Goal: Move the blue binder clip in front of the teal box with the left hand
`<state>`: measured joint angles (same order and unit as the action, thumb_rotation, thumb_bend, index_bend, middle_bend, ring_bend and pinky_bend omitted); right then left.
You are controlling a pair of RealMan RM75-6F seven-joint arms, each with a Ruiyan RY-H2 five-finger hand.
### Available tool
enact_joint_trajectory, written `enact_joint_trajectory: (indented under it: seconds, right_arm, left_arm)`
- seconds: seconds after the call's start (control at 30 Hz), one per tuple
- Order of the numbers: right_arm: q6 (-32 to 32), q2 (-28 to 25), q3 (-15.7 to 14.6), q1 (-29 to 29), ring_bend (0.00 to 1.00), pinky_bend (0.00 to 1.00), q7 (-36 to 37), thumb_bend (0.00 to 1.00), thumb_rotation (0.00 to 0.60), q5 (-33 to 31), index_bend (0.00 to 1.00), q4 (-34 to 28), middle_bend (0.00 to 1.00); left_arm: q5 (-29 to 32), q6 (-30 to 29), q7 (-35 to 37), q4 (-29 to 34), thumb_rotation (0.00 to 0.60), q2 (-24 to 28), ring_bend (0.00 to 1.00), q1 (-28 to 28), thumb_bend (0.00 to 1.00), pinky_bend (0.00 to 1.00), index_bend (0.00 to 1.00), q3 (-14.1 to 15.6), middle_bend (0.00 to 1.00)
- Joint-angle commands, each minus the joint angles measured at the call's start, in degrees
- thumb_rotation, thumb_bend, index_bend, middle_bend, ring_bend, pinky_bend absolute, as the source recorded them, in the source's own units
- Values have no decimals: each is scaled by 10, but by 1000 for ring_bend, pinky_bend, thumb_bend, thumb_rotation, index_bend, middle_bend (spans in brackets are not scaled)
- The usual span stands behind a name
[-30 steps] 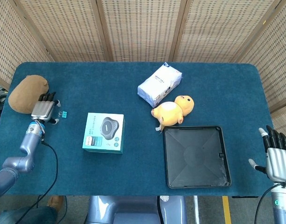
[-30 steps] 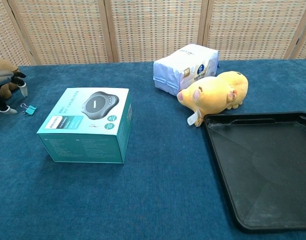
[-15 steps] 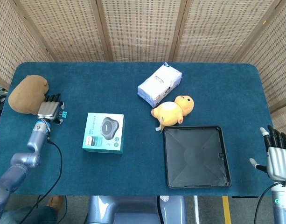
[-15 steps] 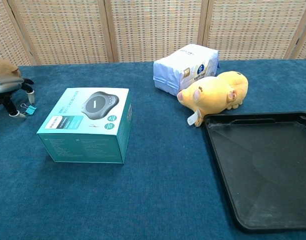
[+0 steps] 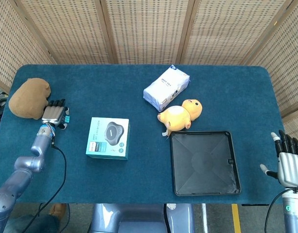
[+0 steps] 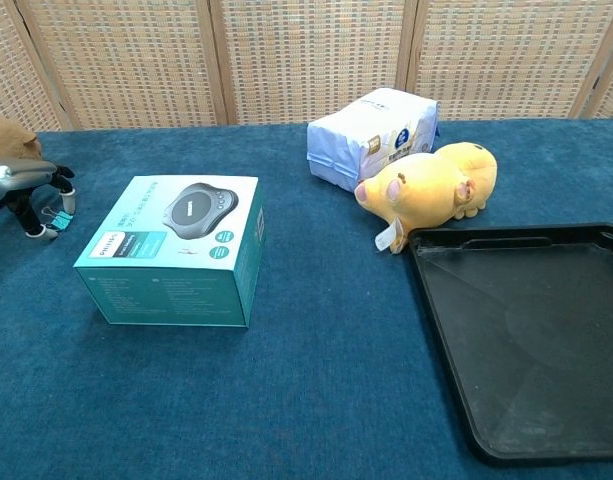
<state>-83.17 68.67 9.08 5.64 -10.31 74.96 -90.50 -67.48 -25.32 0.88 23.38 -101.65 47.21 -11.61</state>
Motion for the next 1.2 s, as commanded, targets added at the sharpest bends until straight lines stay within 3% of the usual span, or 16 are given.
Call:
enact_joint_trajectory:
  seconds: [0.03, 0.43, 0.53, 0.77, 0.97, 1.2]
  right_arm:
    - [0, 0, 0, 0, 0, 0, 1, 0, 600, -1, 82, 0, 0]
    - [-1, -2, -1, -1, 0, 0, 5, 0, 600, 1, 83, -2, 0]
    - [-2, -4, -2, -1, 0, 0, 6, 0, 600, 2, 83, -4, 0]
    - [-5, -6, -5, -3, 0, 0, 7, 0, 600, 7, 84, -9, 0]
    - [-10, -7, -6, -4, 0, 0, 9, 0, 600, 12, 84, -13, 0]
    - [-11, -9, -6, -6, 0, 0, 12, 0, 600, 13, 84, -14, 0]
  left_arm:
    - [7, 4, -7, 6, 600, 6, 0, 1, 353, 0, 568, -5, 0]
    - [19, -27, -31, 72, 600, 44, 0, -10, 353, 0, 604, -12, 0]
    - [13, -55, -24, 112, 600, 64, 0, -18, 355, 0, 606, -16, 0]
    - [-48, -193, 32, 318, 600, 176, 0, -60, 374, 0, 597, -20, 0]
    - [-133, -304, 43, 502, 600, 269, 0, -92, 365, 0, 591, -2, 0]
    - [-243, -372, 32, 606, 600, 300, 0, -103, 364, 0, 594, 43, 0]
